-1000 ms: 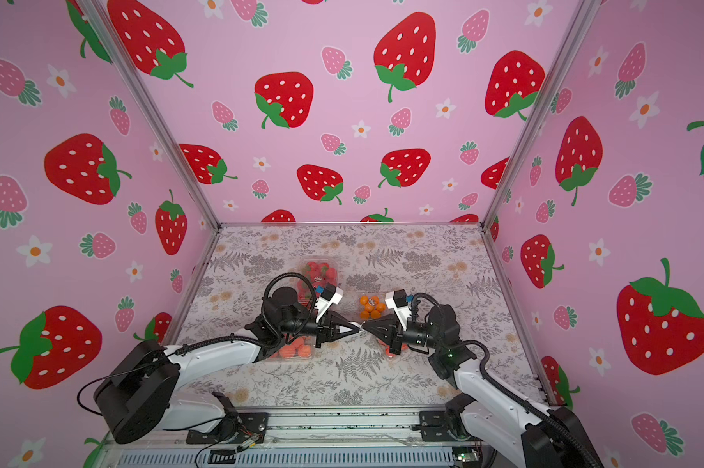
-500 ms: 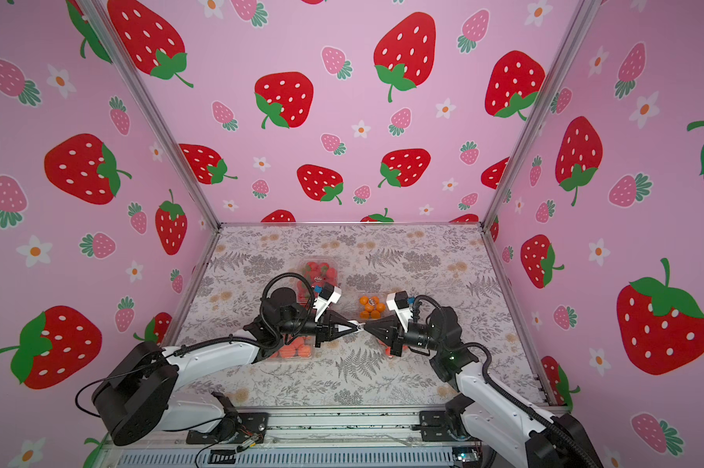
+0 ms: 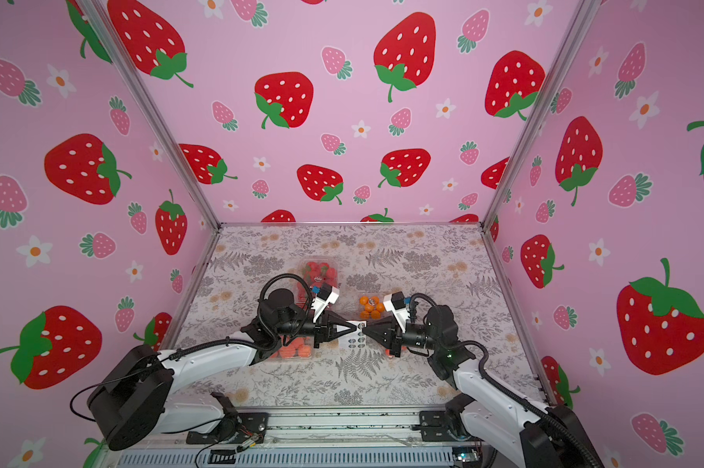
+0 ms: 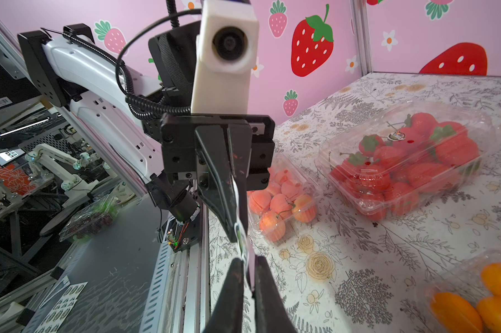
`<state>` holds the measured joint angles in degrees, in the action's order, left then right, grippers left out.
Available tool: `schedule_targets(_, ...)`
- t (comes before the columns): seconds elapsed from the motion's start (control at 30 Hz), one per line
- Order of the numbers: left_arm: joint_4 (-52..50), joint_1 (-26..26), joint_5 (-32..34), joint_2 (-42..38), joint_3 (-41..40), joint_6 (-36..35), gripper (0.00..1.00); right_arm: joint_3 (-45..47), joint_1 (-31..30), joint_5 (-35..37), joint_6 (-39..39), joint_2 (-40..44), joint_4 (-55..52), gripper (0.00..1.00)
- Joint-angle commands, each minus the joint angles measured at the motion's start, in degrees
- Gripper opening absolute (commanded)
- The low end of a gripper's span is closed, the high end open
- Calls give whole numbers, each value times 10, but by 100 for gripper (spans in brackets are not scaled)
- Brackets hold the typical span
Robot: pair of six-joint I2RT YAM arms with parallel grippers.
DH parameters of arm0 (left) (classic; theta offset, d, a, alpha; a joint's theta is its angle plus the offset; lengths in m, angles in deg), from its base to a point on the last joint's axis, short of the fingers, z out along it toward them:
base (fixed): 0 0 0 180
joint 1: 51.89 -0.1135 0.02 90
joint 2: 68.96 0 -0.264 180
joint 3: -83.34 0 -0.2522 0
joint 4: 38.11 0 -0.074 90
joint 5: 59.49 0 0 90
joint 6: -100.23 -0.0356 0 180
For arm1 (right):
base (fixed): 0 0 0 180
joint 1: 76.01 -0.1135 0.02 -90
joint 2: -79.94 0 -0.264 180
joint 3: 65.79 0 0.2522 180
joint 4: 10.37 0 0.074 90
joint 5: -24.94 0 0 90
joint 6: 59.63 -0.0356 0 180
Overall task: Label fruit boxes
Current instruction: Adjust the label sticker.
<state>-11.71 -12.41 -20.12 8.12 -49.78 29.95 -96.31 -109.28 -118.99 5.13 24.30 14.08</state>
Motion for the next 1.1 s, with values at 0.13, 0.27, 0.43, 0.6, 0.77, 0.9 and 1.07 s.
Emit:
schedule_targets(0.13, 23, -3, -14, 0, -3, -2, 0, -21, -5, -16, 9, -4, 19, 7)
schedule_targets(0.27, 21, -3, -7, -5, -5, -5, 0, -16, -4, -12, 13, 9, 10, 2)
schedule_targets(0.43, 21, -3, -10, 6, 7, 0, 0, -19, -6, -24, 11, -1, 15, 0)
schedule_targets(0.6, 18, -3, -6, 8, 12, -2, 10, -21, -6, -24, 12, -11, 17, 0)
schedule_targets(0.77, 17, -1, -7, 15, 18, -1, 13, -22, -6, -25, 12, -12, 18, 0)
schedule_targets(0.9, 19, 1, -5, 19, 23, -1, 13, -21, -8, -24, 12, -13, 18, 0)
schedule_targets(1.07, 19, 5, -6, 23, 27, -1, 13, -20, -9, -23, 15, -12, 19, 0)
